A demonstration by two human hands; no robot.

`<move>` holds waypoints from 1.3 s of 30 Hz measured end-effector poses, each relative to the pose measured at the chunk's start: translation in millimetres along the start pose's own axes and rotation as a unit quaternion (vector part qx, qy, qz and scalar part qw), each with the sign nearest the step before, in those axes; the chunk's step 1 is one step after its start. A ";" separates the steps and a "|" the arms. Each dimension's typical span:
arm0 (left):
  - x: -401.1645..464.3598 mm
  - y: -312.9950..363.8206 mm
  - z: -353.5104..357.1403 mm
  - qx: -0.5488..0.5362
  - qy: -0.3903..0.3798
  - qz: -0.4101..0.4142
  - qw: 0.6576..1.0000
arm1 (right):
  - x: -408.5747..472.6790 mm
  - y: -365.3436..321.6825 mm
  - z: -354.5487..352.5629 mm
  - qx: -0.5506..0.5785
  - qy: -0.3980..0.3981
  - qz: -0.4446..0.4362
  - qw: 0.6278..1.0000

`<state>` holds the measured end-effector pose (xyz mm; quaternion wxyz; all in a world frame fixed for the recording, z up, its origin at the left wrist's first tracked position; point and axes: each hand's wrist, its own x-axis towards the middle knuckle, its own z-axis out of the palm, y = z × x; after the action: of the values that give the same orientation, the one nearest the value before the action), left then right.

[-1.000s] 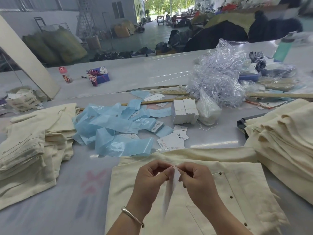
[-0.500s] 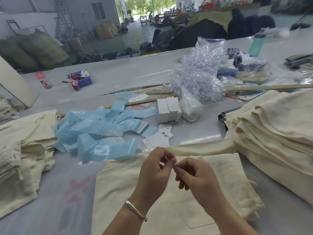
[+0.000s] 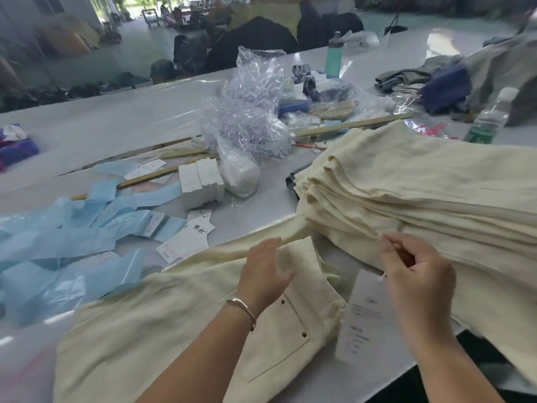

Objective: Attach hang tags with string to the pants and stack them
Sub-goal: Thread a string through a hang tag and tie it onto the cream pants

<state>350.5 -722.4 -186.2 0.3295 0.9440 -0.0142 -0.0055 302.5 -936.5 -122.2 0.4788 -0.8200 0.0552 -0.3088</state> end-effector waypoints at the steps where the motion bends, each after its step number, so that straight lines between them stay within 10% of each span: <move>1: 9.9 0.9 0.9 0.012 -0.016 -0.003 1.000 | 2.8 0.5 -3.3 -0.005 0.019 -0.020 1.000; 15: 0.2 1.4 18.6 0.006 0.042 0.038 0.998 | -38.3 17.2 73.6 0.054 -0.220 0.002 0.974; 21: -7.1 -0.8 -1.4 -0.235 -0.070 -0.040 0.969 | -38.7 18.9 83.6 -0.012 -0.196 -0.016 0.980; 29: -1.1 5.4 3.5 -0.184 -0.153 -0.082 0.967 | -47.1 25.4 83.2 -0.138 -0.198 -0.031 0.970; 39: -7.7 6.2 -5.8 -0.409 -0.149 -0.185 0.881 | -60.6 30.3 105.3 -0.113 -0.089 -0.018 0.989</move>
<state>342.8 -723.4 -177.8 0.6729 0.6990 0.1156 -0.2125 319.0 -850.2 -211.4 0.3808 -0.8939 0.0319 -0.2345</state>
